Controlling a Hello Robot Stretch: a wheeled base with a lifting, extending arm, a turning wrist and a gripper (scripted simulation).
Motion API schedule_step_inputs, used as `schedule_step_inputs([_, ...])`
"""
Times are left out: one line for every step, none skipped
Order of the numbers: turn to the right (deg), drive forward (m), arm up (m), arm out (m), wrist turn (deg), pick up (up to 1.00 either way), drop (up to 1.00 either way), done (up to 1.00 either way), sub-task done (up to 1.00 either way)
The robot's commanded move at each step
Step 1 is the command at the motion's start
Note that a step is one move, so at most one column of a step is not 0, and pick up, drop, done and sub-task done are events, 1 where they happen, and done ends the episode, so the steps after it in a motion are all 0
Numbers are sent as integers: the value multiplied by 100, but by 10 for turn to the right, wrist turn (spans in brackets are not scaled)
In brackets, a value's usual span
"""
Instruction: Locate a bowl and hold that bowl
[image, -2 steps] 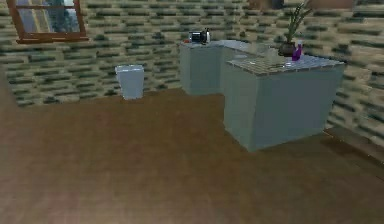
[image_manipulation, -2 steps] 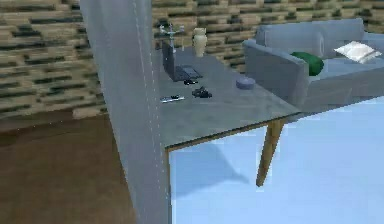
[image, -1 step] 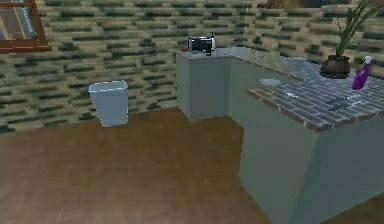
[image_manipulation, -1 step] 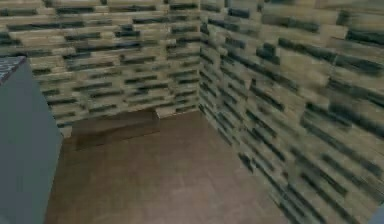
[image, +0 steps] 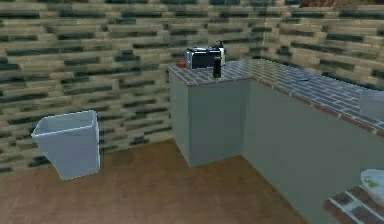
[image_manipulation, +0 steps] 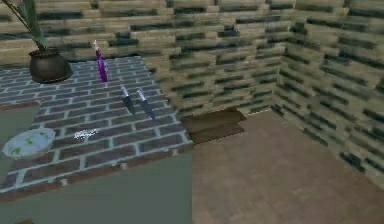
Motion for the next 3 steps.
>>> schedule_step_inputs([0,55,0,0,0,0,0,0,0])
schedule_step_inputs([450,0,0,0,0,0,0,0,0])
schedule_step_inputs([60,0,0,0,0,0,0,0,0])
